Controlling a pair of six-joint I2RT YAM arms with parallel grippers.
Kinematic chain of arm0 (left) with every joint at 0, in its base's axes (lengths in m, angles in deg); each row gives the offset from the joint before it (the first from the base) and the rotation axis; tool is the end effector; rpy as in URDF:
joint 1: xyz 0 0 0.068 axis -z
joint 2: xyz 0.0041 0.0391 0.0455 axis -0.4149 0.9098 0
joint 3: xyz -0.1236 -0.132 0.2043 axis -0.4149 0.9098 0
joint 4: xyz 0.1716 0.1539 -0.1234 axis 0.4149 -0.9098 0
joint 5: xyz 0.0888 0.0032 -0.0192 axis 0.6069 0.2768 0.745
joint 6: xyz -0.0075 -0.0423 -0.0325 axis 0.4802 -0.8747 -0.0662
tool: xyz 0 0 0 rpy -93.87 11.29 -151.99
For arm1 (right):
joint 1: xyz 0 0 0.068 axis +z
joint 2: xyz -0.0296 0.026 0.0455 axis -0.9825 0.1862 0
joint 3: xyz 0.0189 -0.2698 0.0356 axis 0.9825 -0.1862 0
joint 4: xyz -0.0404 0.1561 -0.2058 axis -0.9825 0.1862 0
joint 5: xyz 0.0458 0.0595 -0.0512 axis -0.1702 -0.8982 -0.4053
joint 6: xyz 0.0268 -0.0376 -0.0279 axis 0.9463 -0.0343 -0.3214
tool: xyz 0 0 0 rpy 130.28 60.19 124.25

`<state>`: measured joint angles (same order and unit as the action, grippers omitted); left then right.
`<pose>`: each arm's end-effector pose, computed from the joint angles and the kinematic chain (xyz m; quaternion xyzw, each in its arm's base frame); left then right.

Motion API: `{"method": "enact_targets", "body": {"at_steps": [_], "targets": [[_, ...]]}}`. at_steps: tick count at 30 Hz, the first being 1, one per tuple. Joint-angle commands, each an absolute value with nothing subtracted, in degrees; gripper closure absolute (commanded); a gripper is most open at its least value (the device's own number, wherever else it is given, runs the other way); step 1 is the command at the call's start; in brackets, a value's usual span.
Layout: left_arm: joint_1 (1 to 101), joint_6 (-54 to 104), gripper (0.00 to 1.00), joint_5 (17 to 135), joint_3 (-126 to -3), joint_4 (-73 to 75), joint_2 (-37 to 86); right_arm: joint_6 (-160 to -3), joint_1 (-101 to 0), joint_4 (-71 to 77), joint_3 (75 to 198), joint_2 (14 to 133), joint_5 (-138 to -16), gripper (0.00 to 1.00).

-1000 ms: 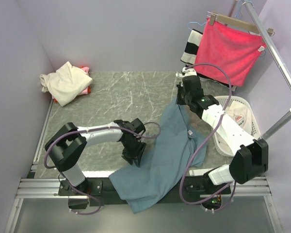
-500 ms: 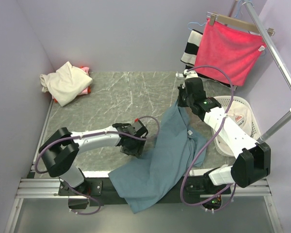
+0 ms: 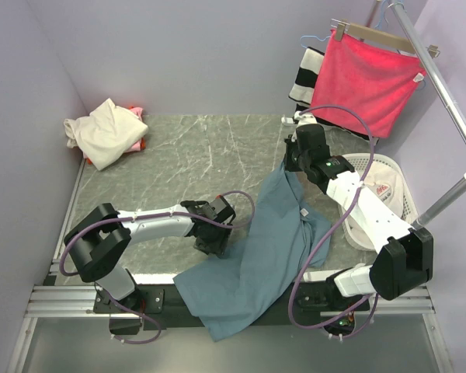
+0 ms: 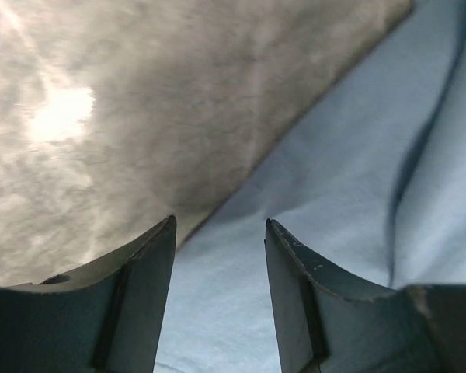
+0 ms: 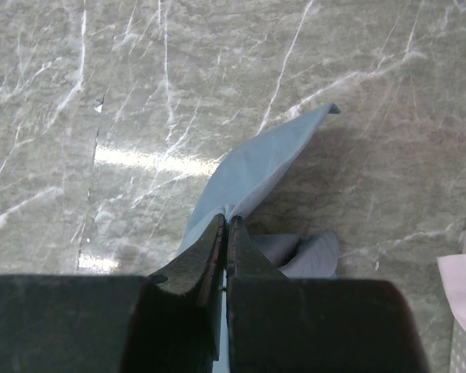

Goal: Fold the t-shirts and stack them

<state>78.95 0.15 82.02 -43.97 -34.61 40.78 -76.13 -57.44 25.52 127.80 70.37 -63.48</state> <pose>0.1645 -0.2326 0.1616 0.1542 0.9771 -0.1178 0.0877 0.2874 0.1111 0.3225 -0.0504 0.8814 0.0928 0.4604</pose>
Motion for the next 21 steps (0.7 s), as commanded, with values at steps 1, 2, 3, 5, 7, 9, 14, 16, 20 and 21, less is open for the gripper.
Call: {"method": "enact_targets", "body": {"at_steps": [1, 2, 3, 5, 7, 9, 14, 16, 20, 21], "targets": [[79.4, 1.6, 0.45, 74.8, -41.5, -31.7, 42.8, -76.1, -58.0, 24.5, 129.5, 70.8, -63.7, 1.0], [80.0, 1.6, 0.46, 73.3, -41.5, -31.6, 43.5, -76.1, -58.0, 24.6, 129.4, 70.8, -63.7, 1.0], [80.3, 1.7, 0.47, 72.9, -41.6, -31.5, 43.8, -76.1, -58.1, 24.7, 129.5, 70.9, -63.6, 1.0], [81.0, 1.7, 0.51, 72.3, -41.6, -31.3, 44.7, -76.2, -58.1, 24.7, 129.5, 70.9, -63.4, 1.0], [81.5, 1.5, 0.58, 72.3, -41.6, -31.2, 45.6, -76.4, -58.1, 25.0, 129.8, 71.0, -63.4, 1.0], [81.6, 1.5, 0.69, 72.9, -41.7, -31.3, 47.3, -76.4, -58.1, 25.0, 129.8, 71.1, -63.3, 1.0], [81.9, 1.7, 0.99, 78.0, -45.1, -35.0, 50.1, -76.6, -58.2, 25.5, 129.8, 70.7, -62.1, 1.0], [81.6, 2.2, 0.99, 84.1, -48.2, -38.8, 50.6, -76.7, -58.3, 25.9, 130.2, 69.7, -61.5, 1.0], [74.3, 3.3, 0.99, 94.3, -58.8, -46.7, 47.7, -77.0, -58.4, 26.0, 130.4, 66.6, -58.5, 1.0], [72.3, 4.0, 0.99, 95.7, -60.3, -47.9, 46.5, -77.2, -58.4, 25.8, 130.0, 65.5, -57.6, 1.0]]}}
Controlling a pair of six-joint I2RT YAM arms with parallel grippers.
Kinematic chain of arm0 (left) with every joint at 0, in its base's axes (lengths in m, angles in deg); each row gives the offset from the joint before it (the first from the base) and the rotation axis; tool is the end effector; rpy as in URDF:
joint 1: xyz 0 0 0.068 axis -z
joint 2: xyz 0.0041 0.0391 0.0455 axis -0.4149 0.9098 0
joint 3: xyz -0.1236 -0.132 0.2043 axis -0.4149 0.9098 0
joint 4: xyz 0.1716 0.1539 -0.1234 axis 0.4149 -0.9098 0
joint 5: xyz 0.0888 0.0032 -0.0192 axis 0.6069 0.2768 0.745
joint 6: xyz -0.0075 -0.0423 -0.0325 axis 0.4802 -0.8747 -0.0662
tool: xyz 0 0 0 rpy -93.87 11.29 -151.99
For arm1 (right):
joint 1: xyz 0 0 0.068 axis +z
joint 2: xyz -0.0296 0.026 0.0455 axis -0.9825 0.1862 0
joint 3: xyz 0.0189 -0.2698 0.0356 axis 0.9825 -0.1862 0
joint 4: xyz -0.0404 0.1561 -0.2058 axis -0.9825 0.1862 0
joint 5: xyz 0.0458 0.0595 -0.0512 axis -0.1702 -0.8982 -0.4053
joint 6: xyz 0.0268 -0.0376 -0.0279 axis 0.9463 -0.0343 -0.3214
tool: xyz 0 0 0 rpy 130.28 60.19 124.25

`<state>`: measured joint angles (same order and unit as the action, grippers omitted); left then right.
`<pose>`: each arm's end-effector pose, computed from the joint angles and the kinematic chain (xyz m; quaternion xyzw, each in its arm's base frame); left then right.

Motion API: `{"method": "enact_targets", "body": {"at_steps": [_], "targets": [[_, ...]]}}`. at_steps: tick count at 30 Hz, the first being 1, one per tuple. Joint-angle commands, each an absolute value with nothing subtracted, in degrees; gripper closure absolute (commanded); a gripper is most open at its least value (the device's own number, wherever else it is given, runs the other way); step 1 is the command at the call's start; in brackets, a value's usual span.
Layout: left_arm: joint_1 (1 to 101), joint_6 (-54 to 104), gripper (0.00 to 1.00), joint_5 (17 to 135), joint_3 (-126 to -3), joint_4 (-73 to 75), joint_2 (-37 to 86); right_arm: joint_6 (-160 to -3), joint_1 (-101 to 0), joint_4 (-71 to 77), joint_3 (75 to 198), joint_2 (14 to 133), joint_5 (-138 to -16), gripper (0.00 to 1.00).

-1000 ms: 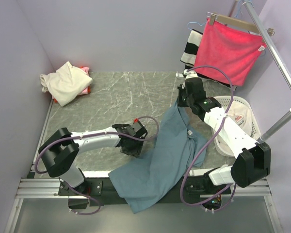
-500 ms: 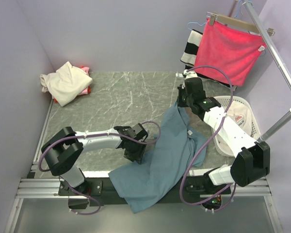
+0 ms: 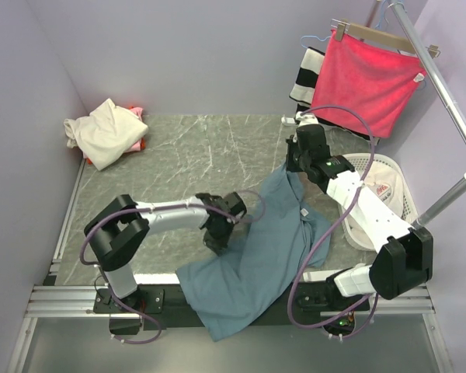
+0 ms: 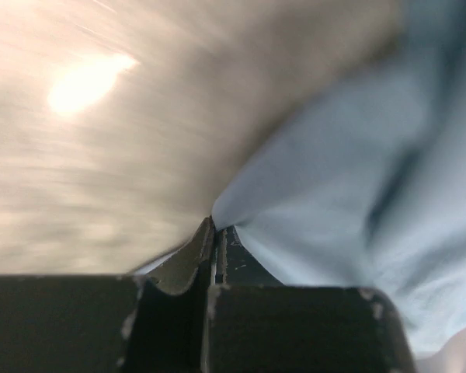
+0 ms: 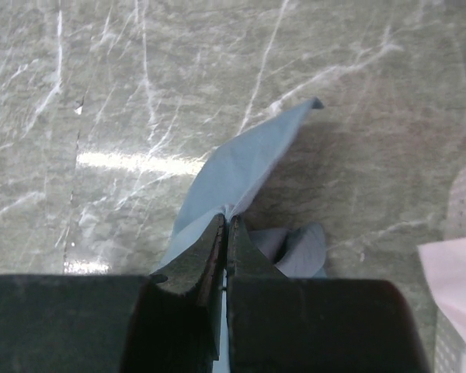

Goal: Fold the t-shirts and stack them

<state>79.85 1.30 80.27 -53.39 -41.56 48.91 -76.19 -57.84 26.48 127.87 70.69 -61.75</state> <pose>0.1765 -0.2597 0.1606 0.1731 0.9795 -0.0934 0.0426 0.2886 0.1082 0.3198 -0.0417 0.8861 0.0750 0.4554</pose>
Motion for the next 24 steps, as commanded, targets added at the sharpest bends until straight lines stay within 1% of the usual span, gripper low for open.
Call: {"method": "enact_targets", "body": {"at_steps": [1, 2, 4, 5, 10, 11, 17, 20, 22, 23, 24], "targets": [[70.2, 4.5, 0.99, 98.8, -61.9, -48.1, 44.7, -77.3, -58.4, 25.4, 130.0, 65.1, -56.6, 1.0], [65.6, 5.0, 0.99, 99.8, -65.1, -48.1, 44.0, -77.4, -58.5, 25.5, 130.0, 65.1, -55.8, 1.0], [61.1, 8.1, 0.99, 101.3, -68.7, -47.9, 44.3, -77.1, -58.9, 25.0, 130.0, 65.8, -53.9, 1.0], [57.6, 9.0, 0.99, 102.6, -72.4, -48.1, 44.8, -76.9, -59.1, 25.0, 130.0, 66.2, -53.2, 1.0], [50.1, 15.9, 0.99, 108.4, -82.7, -50.2, 51.5, -76.2, -59.3, 24.5, 131.9, 68.1, -47.6, 1.0], [49.5, 16.5, 0.99, 111.1, -85.1, -50.4, 52.5, -76.1, -59.4, 24.4, 132.1, 68.4, -46.7, 1.0], [46.7, 21.1, 0.99, 115.1, -93.2, -52.5, 59.6, -75.5, -61.0, 22.6, 133.7, 69.3, -45.2, 1.0], [46.6, 22.1, 0.99, 118.8, -94.7, -52.1, 56.9, -76.4, -61.2, 21.7, 134.6, 67.2, -45.7, 1.0], [46.6, 22.5, 0.99, 118.0, -97.3, -53.3, 53.4, -77.4, -61.1, 22.0, 136.1, 65.0, -46.3, 1.0], [46.6, 22.5, 0.99, 117.1, -100.8, -54.1, 52.1, -77.6, -61.2, 22.9, 137.1, 64.5, -47.6, 1.0], [46.6, 22.3, 0.99, 116.3, -102.4, -55.2, 50.5, -78.0, -61.0, 24.0, 139.9, 63.6, -48.2, 1.0]]}}
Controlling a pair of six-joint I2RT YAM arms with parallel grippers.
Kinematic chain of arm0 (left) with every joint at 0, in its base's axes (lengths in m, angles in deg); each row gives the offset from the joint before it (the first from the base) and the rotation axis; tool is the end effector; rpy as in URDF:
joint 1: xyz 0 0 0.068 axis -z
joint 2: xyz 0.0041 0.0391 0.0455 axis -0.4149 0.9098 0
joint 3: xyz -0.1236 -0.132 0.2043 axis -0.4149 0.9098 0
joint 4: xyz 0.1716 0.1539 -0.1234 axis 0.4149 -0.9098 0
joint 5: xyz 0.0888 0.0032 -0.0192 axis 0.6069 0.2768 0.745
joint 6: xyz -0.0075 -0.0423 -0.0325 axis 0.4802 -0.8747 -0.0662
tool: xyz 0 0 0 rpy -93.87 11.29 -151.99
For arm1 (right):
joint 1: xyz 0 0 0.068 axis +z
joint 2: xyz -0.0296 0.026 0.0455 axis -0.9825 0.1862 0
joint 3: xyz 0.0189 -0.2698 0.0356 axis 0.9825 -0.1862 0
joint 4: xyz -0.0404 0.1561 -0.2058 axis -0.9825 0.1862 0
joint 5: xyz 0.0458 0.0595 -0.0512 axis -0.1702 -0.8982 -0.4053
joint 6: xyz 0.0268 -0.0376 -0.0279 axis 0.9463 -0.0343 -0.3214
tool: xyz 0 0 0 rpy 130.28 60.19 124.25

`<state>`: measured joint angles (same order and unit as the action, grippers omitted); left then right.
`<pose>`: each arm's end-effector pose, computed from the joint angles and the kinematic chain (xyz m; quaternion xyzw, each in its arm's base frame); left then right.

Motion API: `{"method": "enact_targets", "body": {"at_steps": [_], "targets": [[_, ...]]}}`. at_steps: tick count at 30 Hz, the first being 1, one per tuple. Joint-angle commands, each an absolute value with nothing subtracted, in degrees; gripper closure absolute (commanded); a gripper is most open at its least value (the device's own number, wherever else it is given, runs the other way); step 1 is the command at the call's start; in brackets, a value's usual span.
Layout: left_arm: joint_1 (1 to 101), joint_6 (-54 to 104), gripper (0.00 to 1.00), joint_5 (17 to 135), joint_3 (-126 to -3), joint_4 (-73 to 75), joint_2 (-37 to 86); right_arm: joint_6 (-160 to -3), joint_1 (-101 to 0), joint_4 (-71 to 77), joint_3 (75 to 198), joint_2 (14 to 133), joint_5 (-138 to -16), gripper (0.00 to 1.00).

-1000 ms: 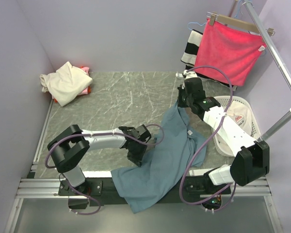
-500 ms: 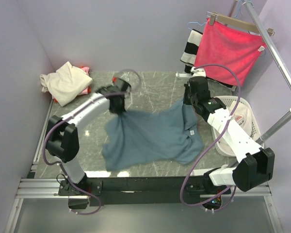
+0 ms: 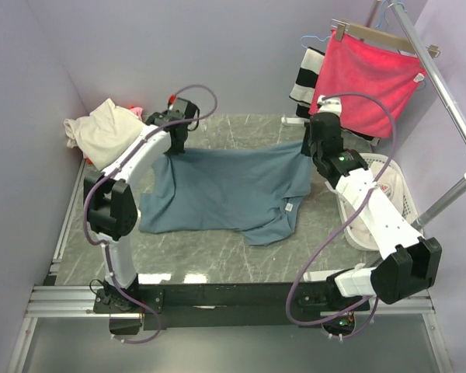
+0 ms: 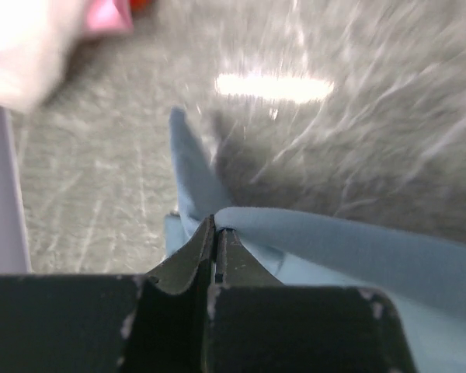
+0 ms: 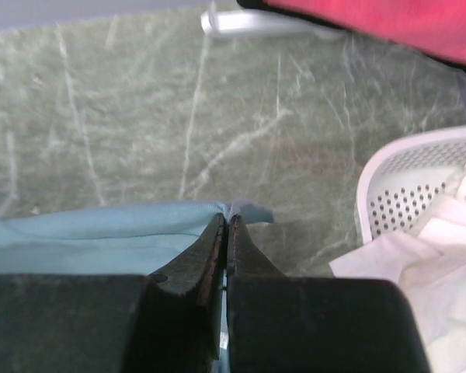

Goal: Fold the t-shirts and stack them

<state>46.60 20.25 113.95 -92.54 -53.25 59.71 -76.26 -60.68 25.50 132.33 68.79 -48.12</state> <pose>0.3889 -0.1389 0.2837 -0.0175 0.9404 0.1572 0.3011 0.2907 0.0841 0.3587 0.0466 0.8467 -0.0194 0.5297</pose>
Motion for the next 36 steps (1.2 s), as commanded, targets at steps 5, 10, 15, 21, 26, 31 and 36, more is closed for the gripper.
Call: {"method": "enact_targets", "body": {"at_steps": [5, 10, 15, 21, 26, 31, 36], "targets": [[47.2, 22.7, 0.99, 106.3, -106.2, -53.7, 35.9, -78.0, -60.6, 29.5, 143.7, 56.3, -55.6, 1.0], [47.2, 21.1, 0.95, 92.0, -103.3, -51.3, 21.4, -79.2, -58.6, 33.5, 145.9, 44.4, -68.8, 1.0], [47.2, 19.7, 0.89, 78.6, -103.2, -50.2, 12.6, -80.3, -58.2, 32.1, 144.9, 33.9, -80.9, 1.0], [47.2, 20.1, 0.88, 70.4, -106.5, -48.6, 8.8, -82.0, -58.2, 28.4, 146.2, 28.6, -89.4, 0.99], [47.2, 20.7, 0.88, 70.0, -106.5, -47.1, 7.9, -82.8, -58.2, 23.8, 144.5, 28.5, -88.4, 0.98], [47.2, 21.3, 0.87, 77.4, -101.3, -45.1, 9.1, -83.8, -58.2, 20.7, 140.9, 33.9, -78.5, 0.98], [47.2, 22.1, 0.91, 92.5, -92.2, -43.9, 15.6, -81.7, -58.2, 20.4, 137.7, 47.8, -70.2, 0.99]]}}
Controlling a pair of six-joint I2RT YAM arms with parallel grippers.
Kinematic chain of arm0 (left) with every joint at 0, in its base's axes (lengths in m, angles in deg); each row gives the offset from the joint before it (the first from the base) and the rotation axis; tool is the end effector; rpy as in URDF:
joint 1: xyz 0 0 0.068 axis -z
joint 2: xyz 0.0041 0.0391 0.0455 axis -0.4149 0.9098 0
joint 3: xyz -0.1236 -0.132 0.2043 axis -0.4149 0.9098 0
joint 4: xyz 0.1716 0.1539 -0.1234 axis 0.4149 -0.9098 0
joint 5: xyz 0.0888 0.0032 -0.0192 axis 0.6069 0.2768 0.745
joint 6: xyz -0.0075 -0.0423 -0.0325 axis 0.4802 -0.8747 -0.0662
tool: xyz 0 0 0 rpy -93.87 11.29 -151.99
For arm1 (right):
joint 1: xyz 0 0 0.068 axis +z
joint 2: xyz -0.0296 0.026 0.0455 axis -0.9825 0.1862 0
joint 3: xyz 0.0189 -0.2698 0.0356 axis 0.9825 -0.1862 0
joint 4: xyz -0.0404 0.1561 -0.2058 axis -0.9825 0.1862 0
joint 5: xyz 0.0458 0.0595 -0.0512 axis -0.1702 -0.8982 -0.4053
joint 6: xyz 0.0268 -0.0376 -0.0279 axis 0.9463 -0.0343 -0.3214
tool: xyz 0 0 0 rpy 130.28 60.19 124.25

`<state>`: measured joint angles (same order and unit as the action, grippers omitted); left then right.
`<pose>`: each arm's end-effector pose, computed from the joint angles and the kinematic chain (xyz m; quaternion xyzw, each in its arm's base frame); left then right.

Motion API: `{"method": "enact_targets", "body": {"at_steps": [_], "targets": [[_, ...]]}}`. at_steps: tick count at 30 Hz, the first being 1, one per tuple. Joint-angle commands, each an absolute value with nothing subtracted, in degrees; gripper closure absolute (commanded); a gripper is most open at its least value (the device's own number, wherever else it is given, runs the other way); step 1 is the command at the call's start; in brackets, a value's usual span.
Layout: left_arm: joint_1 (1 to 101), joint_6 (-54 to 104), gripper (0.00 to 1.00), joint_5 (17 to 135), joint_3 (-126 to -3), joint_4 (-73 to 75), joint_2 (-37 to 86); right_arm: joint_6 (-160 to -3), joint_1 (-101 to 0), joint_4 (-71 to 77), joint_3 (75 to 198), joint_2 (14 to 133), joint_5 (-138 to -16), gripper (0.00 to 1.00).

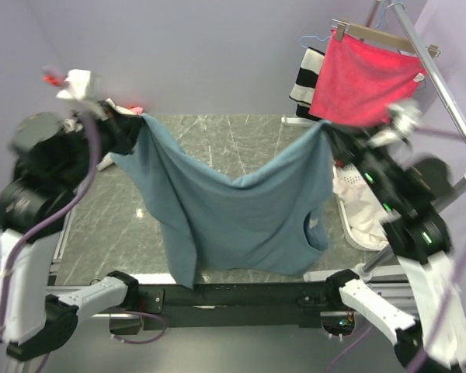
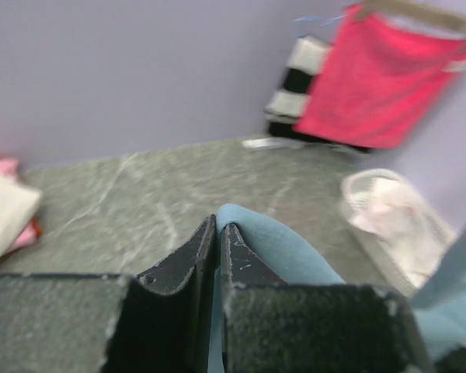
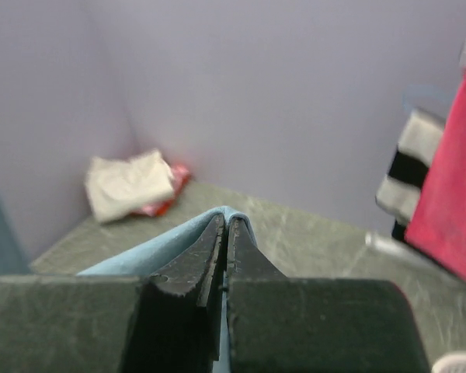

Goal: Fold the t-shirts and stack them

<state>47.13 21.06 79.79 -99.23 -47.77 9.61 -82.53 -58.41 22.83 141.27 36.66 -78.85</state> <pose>0.1129 -0.0501 0.5620 0.0690 0.7037 -0.2595 0.6579 0.0903 0.0406 0.5207 -0.1442 0.5881 0.2310 0.7616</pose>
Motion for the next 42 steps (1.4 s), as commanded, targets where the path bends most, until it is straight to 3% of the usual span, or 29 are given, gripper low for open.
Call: {"method": "enact_targets", "body": {"at_steps": [1, 7, 11, 15, 23, 26, 29, 30, 32, 33, 34, 37, 42], "targets": [[47.0, 21.7, 0.92, 94.4, -87.7, -43.3, 18.1, -81.4, -58.3, 20.0, 137.1, 49.9, -67.5, 1.0], [43.8, 18.6, 0.99, 94.9, -77.9, -36.9, 35.3, -77.7, -59.0, 18.2, 135.5, 67.0, -62.4, 1.0], [41.5, 18.4, 0.99, 100.5, -85.4, -37.3, 50.5, -75.5, -60.4, 18.4, 141.4, 81.1, -58.9, 1.0], [40.1, 20.7, 0.99, 106.4, -101.3, -39.0, 65.4, -73.9, -62.7, 20.2, 149.2, 91.3, -57.1, 1.0], [38.1, 29.5, 0.99, 115.9, -105.5, -30.8, 73.6, -72.9, -64.9, 16.8, 153.2, 100.4, -50.0, 1.0], [36.6, 31.0, 0.92, 112.3, -106.5, -29.6, 76.4, -73.3, -65.9, 15.5, 154.9, 102.3, -51.7, 1.0], [36.5, 31.3, 0.7, 111.7, -109.8, -31.2, 79.5, -74.8, -66.1, 16.8, 158.8, 104.9, -55.3, 1.0], [36.5, 31.4, 0.5, 111.4, -110.4, -31.7, 80.2, -74.9, -66.2, 16.9, 159.6, 105.7, -56.1, 1.0], [36.5, 30.0, 0.39, 111.4, -110.6, -32.9, 80.3, -75.4, -66.1, 17.4, 161.5, 107.6, -58.5, 0.98], [36.5, 29.5, 0.36, 111.5, -109.6, -32.9, 79.8, -75.4, -66.1, 19.1, 162.4, 108.3, -58.8, 0.94], [36.5, 28.2, 0.34, 111.2, -108.7, -32.9, 78.9, -75.2, -66.1, 19.6, 163.0, 108.9, -59.3, 0.82], [36.6, 26.7, 0.21, 106.6, -101.8, -30.1, 71.8, -75.2, -66.0, 19.0, 159.9, 106.6, -60.2, 0.63], [38.0, 22.8, 0.14, 99.3, -91.8, -32.4, 61.8, -73.7, -66.0, 20.4, 152.6, 99.8, -56.3, 0.5]]}}
